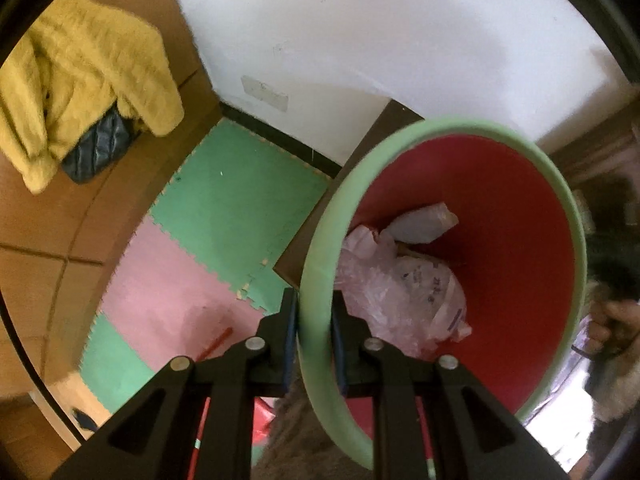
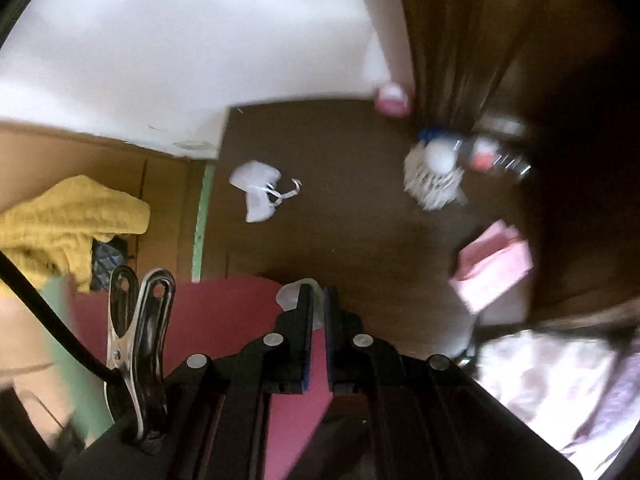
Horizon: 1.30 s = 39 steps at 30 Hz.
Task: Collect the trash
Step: 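Carry the white scrap over the red bucket with the right tool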
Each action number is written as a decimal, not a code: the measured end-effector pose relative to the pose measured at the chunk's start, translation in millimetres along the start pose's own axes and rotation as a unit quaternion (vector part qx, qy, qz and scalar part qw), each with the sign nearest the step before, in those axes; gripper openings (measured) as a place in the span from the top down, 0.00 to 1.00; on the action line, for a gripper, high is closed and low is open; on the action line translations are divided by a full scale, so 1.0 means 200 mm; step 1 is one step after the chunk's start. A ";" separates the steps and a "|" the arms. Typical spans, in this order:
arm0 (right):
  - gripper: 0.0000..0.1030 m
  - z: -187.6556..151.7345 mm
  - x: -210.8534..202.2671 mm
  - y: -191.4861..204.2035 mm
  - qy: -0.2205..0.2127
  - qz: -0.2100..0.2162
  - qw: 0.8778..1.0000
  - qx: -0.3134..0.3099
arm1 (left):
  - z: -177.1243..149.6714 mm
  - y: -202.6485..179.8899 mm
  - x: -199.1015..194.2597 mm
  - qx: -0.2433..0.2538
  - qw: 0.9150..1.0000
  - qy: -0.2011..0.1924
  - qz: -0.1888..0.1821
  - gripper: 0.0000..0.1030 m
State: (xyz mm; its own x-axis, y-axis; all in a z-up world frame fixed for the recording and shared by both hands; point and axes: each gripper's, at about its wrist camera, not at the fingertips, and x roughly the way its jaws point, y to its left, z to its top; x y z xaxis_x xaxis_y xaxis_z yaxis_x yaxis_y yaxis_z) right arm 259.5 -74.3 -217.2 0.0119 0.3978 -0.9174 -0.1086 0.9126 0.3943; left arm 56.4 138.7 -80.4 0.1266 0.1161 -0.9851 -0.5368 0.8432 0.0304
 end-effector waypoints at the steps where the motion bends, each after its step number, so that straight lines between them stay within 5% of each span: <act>1: 0.94 -0.03 -0.08 0.02 -0.017 -0.004 1.000 -0.012 | -0.01 -0.01 0.00 0.007 1.000 -0.001 0.004 0.85; 4: 0.94 -0.12 -0.34 0.01 -0.058 -0.024 0.997 -0.046 | -0.02 0.00 0.00 0.001 1.000 -0.001 -0.006 0.85; 10: 0.94 -0.29 -0.70 0.14 -0.126 0.002 0.988 -0.089 | 0.01 0.01 0.01 0.003 1.000 0.002 -0.016 0.85; 14: 0.94 -0.47 -0.90 0.30 -0.143 0.039 0.974 -0.173 | 0.03 0.03 0.02 -0.006 1.000 0.008 -0.028 0.85; 25: 0.94 -0.66 -0.99 0.37 -0.146 0.085 0.971 -0.167 | 0.02 -0.03 -0.02 0.001 0.999 -0.008 -0.035 0.83; 39: 0.93 -0.66 -0.96 0.42 -0.135 0.074 0.967 -0.203 | -0.05 0.04 -0.02 -0.049 0.998 -0.010 -0.046 0.83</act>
State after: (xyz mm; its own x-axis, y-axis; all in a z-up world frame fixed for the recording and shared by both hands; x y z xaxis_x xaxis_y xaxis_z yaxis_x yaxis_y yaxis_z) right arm 116.7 -86.8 -16.1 0.2199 0.5812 -0.7835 -0.5096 0.7533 0.4157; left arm 44.2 139.6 -77.6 0.1949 0.0506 -0.9795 -0.6012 0.7953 -0.0786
